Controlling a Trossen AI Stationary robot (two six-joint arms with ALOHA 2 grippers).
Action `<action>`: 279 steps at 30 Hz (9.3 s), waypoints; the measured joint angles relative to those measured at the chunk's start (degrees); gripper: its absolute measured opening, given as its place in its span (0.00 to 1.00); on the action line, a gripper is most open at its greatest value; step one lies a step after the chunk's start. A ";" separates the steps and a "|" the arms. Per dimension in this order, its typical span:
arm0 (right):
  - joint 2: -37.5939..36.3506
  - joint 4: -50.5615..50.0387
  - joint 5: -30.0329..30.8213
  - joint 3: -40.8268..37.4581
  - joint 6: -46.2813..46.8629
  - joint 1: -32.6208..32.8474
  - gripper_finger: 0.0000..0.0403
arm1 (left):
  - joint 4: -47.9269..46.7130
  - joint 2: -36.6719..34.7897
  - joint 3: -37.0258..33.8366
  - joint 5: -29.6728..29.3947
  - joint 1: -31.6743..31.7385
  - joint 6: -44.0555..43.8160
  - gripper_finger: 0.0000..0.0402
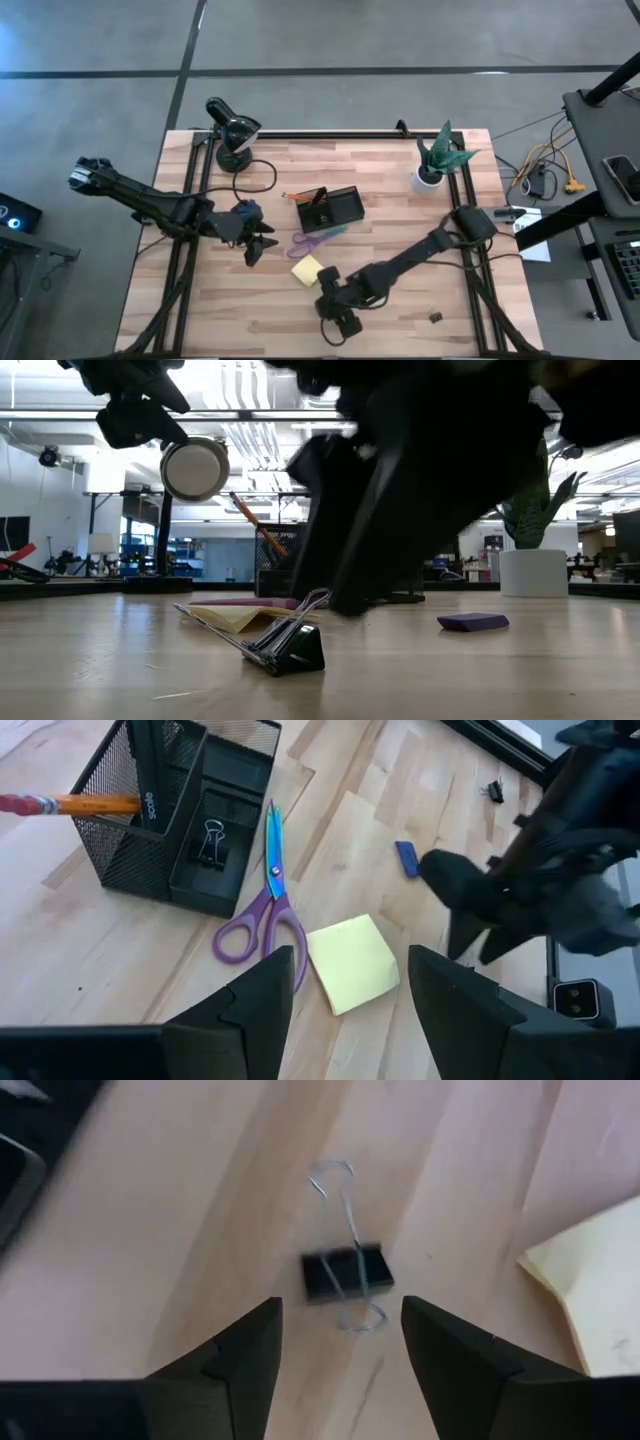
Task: Pick and place office supplies into organizer
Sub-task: Put the left black binder clip into the black desk organizer, then put the yellow sticky notes into the black desk organizer
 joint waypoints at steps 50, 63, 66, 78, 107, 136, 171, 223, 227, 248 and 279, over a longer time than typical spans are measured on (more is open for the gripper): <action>0.34 0.59 -0.02 -0.31 -1.27 -0.99 0.20 | -0.08 0.00 0.00 0.15 0.00 0.00 0.45; 0.34 0.55 0.00 -0.31 -0.60 -1.06 0.15 | -0.07 -0.01 0.00 0.17 0.00 0.00 0.45; 0.34 0.53 0.00 -0.31 1.13 -1.26 0.15 | -0.09 -0.01 0.00 0.19 0.00 0.00 0.45; 0.33 0.48 -2.50 -0.31 4.28 -2.71 0.14 | -0.09 0.00 0.00 0.28 0.01 0.02 0.45; 0.73 4.59 -8.57 -0.28 15.42 -4.55 0.15 | -0.22 -0.01 0.00 0.17 0.04 1.69 0.45; 2.22 2.89 -9.02 1.57 19.24 -6.94 0.02 | -0.37 -0.01 0.00 0.22 0.04 3.43 0.45; -2.50 -27.44 16.63 19.84 19.99 -18.08 0.02 | -0.37 -0.99 0.04 1.49 0.00 2.99 0.45; -2.07 -42.97 18.85 9.96 40.90 -16.00 0.46 | -0.37 -0.78 -0.09 -2.31 0.04 3.52 0.45; -2.02 -40.03 18.14 5.57 25.95 -11.26 0.46 | -0.35 0.62 -0.11 -2.47 0.07 3.52 0.45; -7.90 -31.09 18.68 -7.13 22.35 -17.20 0.37 | 13.25 16.39 0.17 5.89 4.26 5.63 0.45; -8.58 -9.85 15.75 -13.62 -9.84 -18.06 0.34 | 35.99 36.27 -0.07 20.98 9.82 8.91 0.45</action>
